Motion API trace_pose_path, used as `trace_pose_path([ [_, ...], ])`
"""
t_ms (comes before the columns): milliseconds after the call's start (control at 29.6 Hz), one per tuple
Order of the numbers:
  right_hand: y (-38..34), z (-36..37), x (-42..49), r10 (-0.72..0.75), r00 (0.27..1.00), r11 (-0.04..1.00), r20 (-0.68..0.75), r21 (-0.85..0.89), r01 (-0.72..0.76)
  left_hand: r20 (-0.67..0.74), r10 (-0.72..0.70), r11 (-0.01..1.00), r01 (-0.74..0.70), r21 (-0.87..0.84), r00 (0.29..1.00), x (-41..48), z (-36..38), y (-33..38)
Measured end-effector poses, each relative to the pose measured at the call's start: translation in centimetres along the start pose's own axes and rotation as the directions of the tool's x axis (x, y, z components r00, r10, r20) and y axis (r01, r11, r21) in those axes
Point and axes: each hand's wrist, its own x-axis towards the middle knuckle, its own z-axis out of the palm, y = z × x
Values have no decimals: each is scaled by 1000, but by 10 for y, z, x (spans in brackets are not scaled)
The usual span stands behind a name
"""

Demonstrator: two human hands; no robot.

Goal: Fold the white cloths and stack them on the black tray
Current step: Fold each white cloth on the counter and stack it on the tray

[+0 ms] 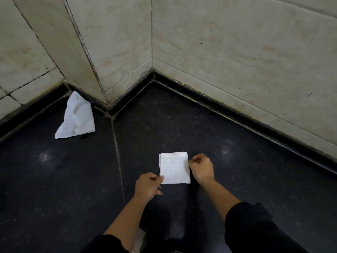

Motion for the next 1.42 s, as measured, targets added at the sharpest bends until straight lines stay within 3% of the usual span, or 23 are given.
trace_pose_path([
  [101,9,-1,1,77,994,997,74,-7,-76,-7,3,1000,-3,14,1000,0,0,1],
  [236,11,8,1,168,966,974,194,119,-193,-1,13,999,-13,38,1000,-1,0,2],
  [506,-16,-2,-14,103,938,904,332,362,-227,103,-107,991,97,94,989,-5,-5,15],
  [642,-34,-18,-24,-1,929,898,370,410,-162,158,-164,974,185,-128,974,-13,0,33],
  [777,-48,-36,-33,-50,912,862,406,480,-166,334,-130,906,249,-343,934,-21,7,48],
  [912,-45,-58,-38,-63,927,818,370,552,-165,444,-37,844,266,-466,895,-29,20,62],
  [1047,-27,-81,-42,-30,953,796,301,584,-159,411,39,839,194,-509,911,-31,28,77],
  [1418,57,-150,-84,118,989,636,92,758,-146,587,119,974,19,-224,801,-67,91,105],
])
